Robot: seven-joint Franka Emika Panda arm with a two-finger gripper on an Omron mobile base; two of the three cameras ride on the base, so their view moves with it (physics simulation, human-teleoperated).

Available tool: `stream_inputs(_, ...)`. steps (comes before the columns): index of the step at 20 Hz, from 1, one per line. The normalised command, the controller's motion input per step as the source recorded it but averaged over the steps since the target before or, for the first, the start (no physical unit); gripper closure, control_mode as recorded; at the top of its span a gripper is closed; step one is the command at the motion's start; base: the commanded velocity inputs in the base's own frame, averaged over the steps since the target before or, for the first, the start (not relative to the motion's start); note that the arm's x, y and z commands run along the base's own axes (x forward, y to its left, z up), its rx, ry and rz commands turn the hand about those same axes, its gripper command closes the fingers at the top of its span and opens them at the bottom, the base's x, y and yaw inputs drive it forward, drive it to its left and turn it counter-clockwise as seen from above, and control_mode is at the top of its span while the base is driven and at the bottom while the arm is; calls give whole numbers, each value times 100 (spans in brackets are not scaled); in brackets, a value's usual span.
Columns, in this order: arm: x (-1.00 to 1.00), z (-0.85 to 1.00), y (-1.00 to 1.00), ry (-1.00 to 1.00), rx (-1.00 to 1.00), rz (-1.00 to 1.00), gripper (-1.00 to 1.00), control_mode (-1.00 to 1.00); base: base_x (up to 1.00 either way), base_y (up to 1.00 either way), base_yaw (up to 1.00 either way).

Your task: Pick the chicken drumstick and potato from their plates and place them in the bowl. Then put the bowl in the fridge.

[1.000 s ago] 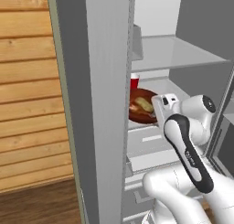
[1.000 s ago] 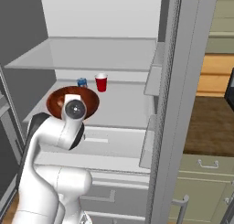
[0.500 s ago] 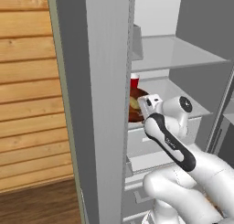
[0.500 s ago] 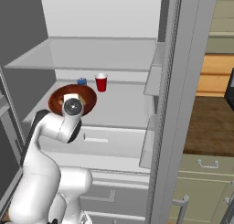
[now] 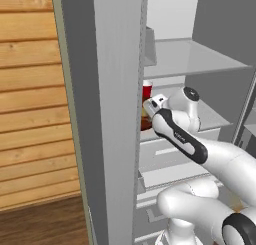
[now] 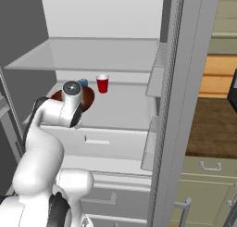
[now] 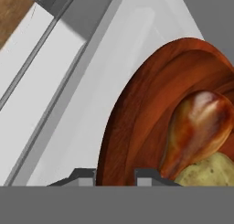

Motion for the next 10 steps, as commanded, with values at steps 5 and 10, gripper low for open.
stream_inputs(5,0,0,0,0,0,8,100,-100,0,0,0)
stream_inputs(10,0,0,0,-3,0,6,100,-100,0,0,0)
